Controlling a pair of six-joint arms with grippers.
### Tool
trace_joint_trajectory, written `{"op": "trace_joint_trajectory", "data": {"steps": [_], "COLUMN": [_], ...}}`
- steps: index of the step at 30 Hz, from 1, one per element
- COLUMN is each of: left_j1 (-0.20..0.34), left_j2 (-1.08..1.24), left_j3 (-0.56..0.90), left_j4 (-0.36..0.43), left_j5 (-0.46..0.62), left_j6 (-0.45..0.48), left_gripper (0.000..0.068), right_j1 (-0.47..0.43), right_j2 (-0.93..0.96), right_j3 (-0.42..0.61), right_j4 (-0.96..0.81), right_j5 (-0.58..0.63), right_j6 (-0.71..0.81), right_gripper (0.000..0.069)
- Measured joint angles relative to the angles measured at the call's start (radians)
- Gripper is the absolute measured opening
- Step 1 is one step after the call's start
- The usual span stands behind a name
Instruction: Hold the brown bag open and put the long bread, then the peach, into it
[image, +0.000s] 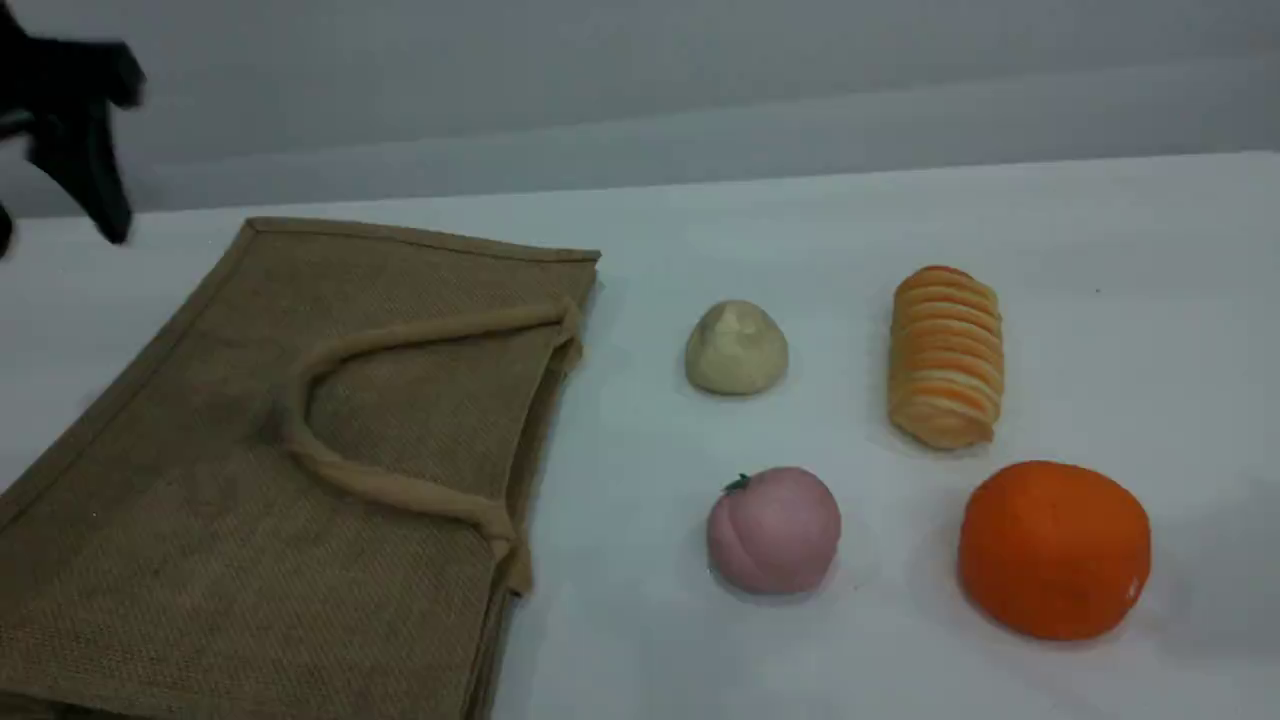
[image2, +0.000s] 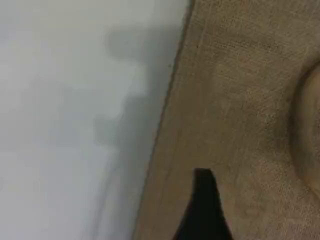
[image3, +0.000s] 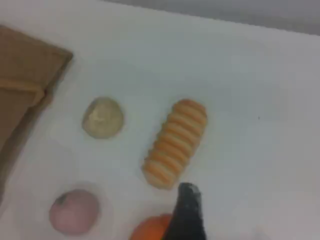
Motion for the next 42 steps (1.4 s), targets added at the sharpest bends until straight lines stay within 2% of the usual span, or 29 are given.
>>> {"op": "trace_joint_trajectory", "data": {"steps": [6, 19, 31, 35, 37, 42], "left_j1": [-0.059, -0.12, -0.128, -0.128, -0.128, -0.128], "left_j2": [0.133, 0.35, 0.425, 0.436, 0.436, 0.436], "left_j3": [-0.058, -0.172, -0.187, -0.187, -0.187, -0.187], "left_j4": [0.001, 0.0, 0.005, 0.005, 0.004, 0.0], "left_j5": [-0.034, -0.042, -0.058, -0.058, -0.058, -0.057], "left_j6": [-0.004, -0.026, -0.024, -0.025, -0.025, -0.025], "left_gripper": [0.0496, 0.0496, 0.0489, 0.0418, 0.035, 0.0116], "right_j1": [0.0, 0.0, 0.0, 0.0, 0.0, 0.0], "right_j2": [0.056, 0.069, 0.069, 0.069, 0.069, 0.069], "right_j3": [0.0, 0.0, 0.0, 0.0, 0.0, 0.0], "right_j4": [-0.02, -0.035, -0.036, -0.036, -0.036, -0.036], "right_j5": [-0.012, -0.022, -0.017, -0.017, -0.017, -0.017], "right_j6": [0.0, 0.0, 0.0, 0.0, 0.0, 0.001], "right_gripper": [0.0554, 0.0554, 0.0554, 0.0554, 0.0554, 0.0554]}}
